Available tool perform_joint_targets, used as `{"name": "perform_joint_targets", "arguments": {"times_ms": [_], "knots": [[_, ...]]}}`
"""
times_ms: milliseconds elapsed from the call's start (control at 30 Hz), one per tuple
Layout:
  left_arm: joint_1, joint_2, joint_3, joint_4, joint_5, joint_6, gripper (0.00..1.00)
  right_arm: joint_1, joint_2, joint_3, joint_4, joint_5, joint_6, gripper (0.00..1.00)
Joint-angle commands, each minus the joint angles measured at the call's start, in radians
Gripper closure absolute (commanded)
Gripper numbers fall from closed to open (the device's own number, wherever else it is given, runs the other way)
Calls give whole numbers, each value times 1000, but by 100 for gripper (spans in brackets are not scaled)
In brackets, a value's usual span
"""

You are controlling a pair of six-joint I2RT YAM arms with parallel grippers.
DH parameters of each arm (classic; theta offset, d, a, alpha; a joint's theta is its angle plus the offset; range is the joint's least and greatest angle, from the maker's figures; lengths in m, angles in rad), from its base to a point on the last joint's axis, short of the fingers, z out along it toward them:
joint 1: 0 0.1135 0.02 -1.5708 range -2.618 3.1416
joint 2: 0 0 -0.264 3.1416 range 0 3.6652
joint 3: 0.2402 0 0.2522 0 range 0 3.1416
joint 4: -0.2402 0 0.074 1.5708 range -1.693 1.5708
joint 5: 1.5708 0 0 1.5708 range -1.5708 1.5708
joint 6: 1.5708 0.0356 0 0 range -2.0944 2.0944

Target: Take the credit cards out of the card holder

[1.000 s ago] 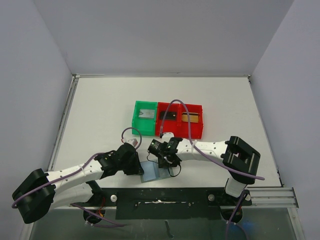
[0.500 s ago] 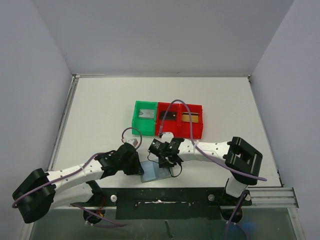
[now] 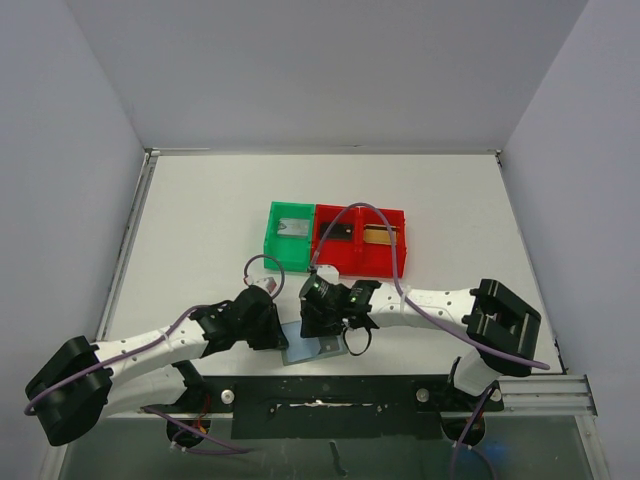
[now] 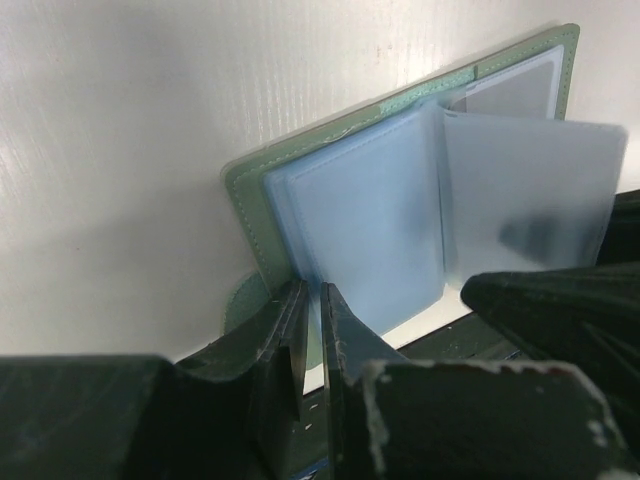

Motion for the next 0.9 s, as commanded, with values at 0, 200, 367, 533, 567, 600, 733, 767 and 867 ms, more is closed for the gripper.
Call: {"name": "perform_joint_targets", "arguments": {"times_ms": [0, 200, 367, 533, 567, 600, 733, 767, 867], "knots": [[-3, -25, 34, 11, -12, 5, 89, 0, -19, 2, 133, -74, -29, 63], [-3, -102, 26, -43, -60, -30, 88, -1, -13, -20, 230, -152, -46, 59], [-4, -180, 33, -107, -106, -59, 86, -3, -42, -34, 223, -125, -32, 59], [-3, -249, 51, -150, -147, -83, 77, -22, -120, -78, 201, -71, 0, 58], [-3, -262, 52, -134, -146, -82, 75, -25, -138, -84, 178, -39, 15, 57], [-3, -265, 52, -115, -129, -74, 72, -30, -155, -84, 120, 14, 36, 54], [-5, -228, 54, -19, -61, -46, 67, -45, -166, -68, -72, 138, 86, 47], [-5, -206, 57, 1, -48, -44, 66, -47, -162, -66, -100, 153, 93, 47], [-9, -121, 80, 6, -40, -35, 64, -50, -154, -71, -130, 164, 103, 45]]}}
